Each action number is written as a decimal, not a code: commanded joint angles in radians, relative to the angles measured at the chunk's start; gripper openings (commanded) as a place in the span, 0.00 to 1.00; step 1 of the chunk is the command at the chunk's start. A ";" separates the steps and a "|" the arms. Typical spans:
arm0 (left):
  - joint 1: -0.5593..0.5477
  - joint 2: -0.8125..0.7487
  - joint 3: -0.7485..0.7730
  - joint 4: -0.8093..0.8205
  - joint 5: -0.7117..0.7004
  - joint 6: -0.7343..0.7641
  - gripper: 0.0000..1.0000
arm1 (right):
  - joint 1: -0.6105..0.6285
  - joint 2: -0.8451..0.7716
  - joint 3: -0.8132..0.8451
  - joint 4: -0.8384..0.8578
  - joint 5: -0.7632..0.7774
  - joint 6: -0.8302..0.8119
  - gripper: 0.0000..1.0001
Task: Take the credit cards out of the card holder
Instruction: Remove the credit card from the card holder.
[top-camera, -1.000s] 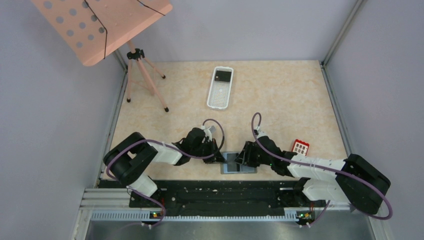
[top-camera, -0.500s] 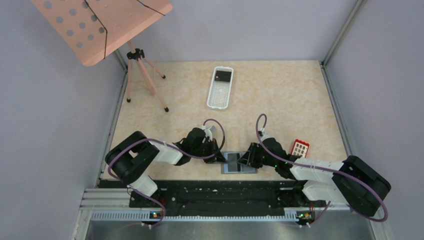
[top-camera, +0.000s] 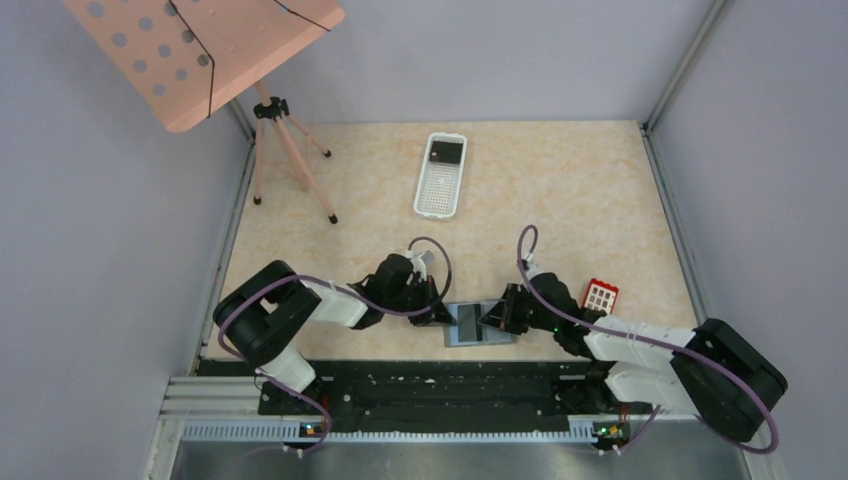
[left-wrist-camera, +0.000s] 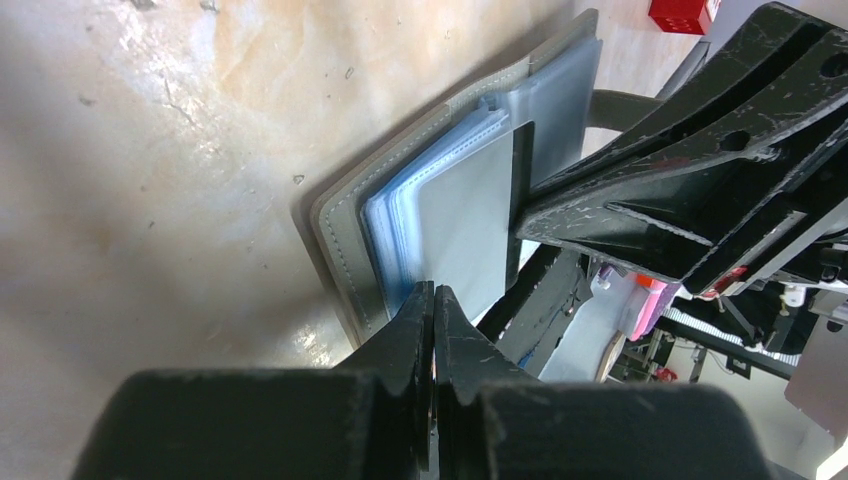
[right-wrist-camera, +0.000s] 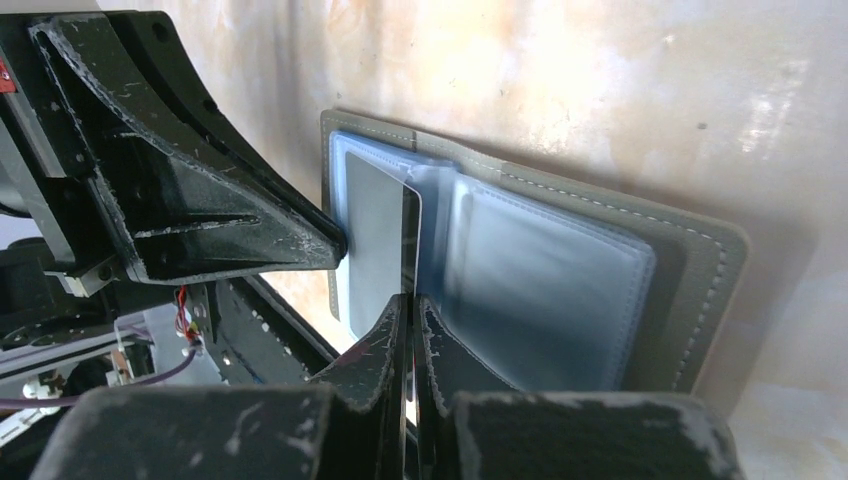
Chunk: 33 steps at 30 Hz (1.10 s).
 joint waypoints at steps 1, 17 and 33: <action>-0.006 0.046 0.011 -0.110 -0.079 0.060 0.02 | -0.029 -0.111 0.017 -0.128 0.039 -0.032 0.00; -0.007 -0.018 0.112 -0.225 -0.096 0.104 0.05 | -0.055 -0.379 0.098 -0.492 0.140 0.050 0.00; -0.008 -0.307 0.365 -0.357 -0.248 0.478 0.30 | -0.069 -0.380 0.446 -0.860 0.362 0.406 0.00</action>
